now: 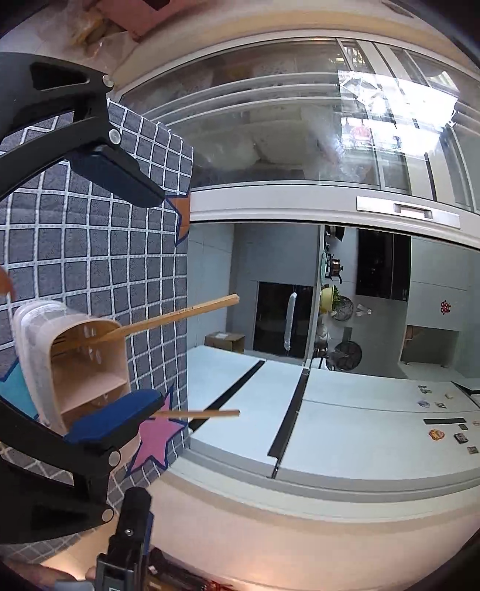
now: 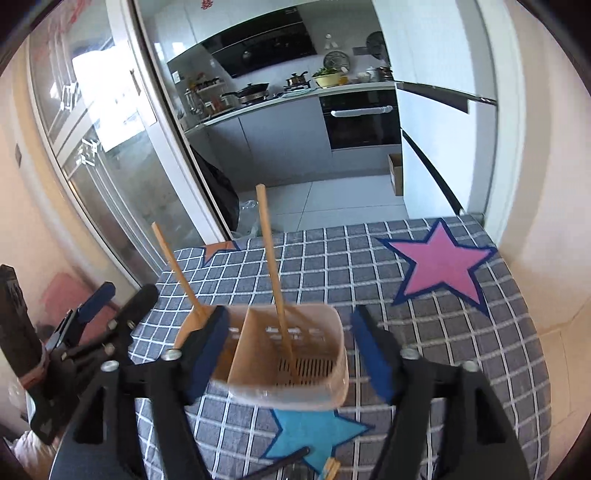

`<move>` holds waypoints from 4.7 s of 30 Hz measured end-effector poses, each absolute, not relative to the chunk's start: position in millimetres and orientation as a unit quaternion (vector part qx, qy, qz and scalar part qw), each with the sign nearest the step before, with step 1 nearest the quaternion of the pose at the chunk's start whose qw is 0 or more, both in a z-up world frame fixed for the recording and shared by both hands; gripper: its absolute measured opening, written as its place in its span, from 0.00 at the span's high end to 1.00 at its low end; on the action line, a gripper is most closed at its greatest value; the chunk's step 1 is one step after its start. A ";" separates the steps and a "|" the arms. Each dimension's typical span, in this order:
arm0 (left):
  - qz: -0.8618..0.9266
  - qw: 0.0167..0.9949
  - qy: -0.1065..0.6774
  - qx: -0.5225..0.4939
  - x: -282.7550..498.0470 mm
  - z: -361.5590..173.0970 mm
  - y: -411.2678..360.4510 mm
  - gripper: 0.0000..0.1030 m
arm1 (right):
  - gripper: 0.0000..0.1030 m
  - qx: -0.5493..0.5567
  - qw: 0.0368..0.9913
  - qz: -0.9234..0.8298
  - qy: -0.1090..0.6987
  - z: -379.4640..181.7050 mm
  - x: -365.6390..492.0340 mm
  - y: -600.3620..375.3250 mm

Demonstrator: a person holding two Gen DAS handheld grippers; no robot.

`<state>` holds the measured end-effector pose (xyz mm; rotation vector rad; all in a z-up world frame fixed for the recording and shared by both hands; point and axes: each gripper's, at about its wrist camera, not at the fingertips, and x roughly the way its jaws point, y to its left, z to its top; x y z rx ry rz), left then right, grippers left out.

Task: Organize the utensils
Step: 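Move both open tools back over the utensils on the tablecloth, then grasp a black spoon handle with the right tool while the left tool grasps a wooden chopstick, then lift and carry the spoon and chopstick, lowering both into the holder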

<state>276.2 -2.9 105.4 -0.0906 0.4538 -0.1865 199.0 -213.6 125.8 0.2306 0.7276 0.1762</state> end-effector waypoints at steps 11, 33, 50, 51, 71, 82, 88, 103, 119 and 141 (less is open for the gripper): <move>-0.122 0.923 0.361 -0.051 201.0 69.7 19.5 0.00 | 0.00 0.171 0.889 0.084 0.417 75.6 116.1 -227.8; -0.096 0.853 0.511 -0.048 86.9 -27.0 32.2 0.00 | 0.00 0.042 0.844 0.031 0.534 -12.1 8.6 -212.4; -0.067 0.831 0.549 -0.060 87.3 -45.4 22.3 0.00 | 0.00 0.044 0.841 -0.020 0.539 -25.3 6.5 -244.3; -0.063 0.830 0.550 -0.064 89.8 -45.2 22.3 0.00 | 0.00 0.045 0.840 -0.021 0.540 -25.8 8.7 -245.8; -0.012 0.806 0.587 -0.078 117.2 -47.2 6.5 0.00 | 0.43 -0.026 0.799 0.029 0.600 -39.3 63.3 -221.1; -0.009 0.780 0.618 -0.101 127.5 -47.0 -3.3 0.00 | 0.85 -0.041 0.766 0.053 0.639 -37.7 92.0 -208.8; -0.006 0.764 0.635 -0.109 136.5 -48.2 -13.9 0.00 | 0.88 -0.013 0.783 0.058 0.620 -30.4 77.3 -198.7; -0.004 0.766 0.640 -0.059 154.7 -48.3 -43.4 0.55 | 0.88 0.035 0.818 0.081 0.568 -4.1 35.5 -226.3; -0.130 0.843 0.514 -0.092 118.9 -16.4 -7.7 0.63 | 0.88 0.063 0.837 0.078 0.537 4.6 19.1 -222.8; -0.202 0.900 0.372 -0.103 135.7 117.7 16.7 0.63 | 0.88 0.095 0.878 0.101 0.458 84.8 37.8 -214.2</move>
